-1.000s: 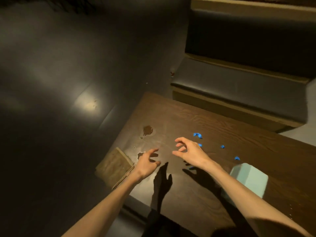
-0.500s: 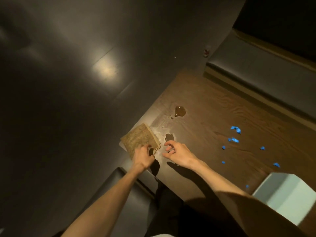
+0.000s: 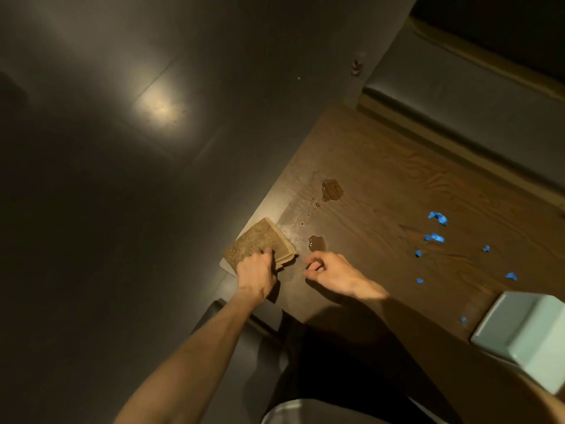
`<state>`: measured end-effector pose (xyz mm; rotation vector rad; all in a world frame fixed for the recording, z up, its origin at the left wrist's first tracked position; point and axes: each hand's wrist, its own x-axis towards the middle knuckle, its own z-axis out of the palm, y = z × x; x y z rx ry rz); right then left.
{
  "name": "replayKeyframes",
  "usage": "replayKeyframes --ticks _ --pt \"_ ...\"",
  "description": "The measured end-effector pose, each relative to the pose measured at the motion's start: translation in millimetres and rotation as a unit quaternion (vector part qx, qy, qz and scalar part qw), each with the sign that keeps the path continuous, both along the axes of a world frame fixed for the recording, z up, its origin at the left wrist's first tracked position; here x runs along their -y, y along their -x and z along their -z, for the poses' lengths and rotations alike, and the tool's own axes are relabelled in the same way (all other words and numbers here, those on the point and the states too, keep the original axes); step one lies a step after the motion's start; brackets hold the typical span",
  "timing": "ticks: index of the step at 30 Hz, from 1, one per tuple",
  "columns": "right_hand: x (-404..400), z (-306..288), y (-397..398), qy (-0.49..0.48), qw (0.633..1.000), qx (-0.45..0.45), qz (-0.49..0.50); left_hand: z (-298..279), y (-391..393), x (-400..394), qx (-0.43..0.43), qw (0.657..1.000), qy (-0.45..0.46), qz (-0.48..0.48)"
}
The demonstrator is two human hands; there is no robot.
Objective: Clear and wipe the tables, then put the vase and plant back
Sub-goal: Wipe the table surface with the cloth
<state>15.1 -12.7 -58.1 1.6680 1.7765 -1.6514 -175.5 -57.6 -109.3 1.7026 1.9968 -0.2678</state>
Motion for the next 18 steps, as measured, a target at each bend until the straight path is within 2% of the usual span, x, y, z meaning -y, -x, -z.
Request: replayKeyframes --ticks 3,6,9,10,12,14,18 --pt "-6 -8 -2 0.006 0.999 -0.021 0.032 -36 8 -27 0.042 0.999 0.016 -0.028" --pt "-10 -18 -2 0.005 0.994 -0.053 0.091 -86 -4 -59 0.079 0.997 0.018 -0.015" --pt "-15 -30 -3 0.09 0.968 -0.133 0.195 -132 -29 -91 0.094 0.995 -0.006 0.016" --pt "-19 -37 -7 0.112 0.94 -0.188 0.262 -145 -42 -100 0.118 0.993 -0.005 0.029" --pt "-20 -54 -27 0.128 0.859 -0.29 0.403 -161 -73 -111 0.174 0.982 0.001 0.076" --pt "-19 -74 -55 0.095 0.796 -0.352 0.483 -171 -111 -113 0.213 0.967 0.004 0.14" --pt "-13 -95 -111 -0.005 0.714 -0.361 0.6 -184 -182 -108 0.31 0.932 0.015 0.184"
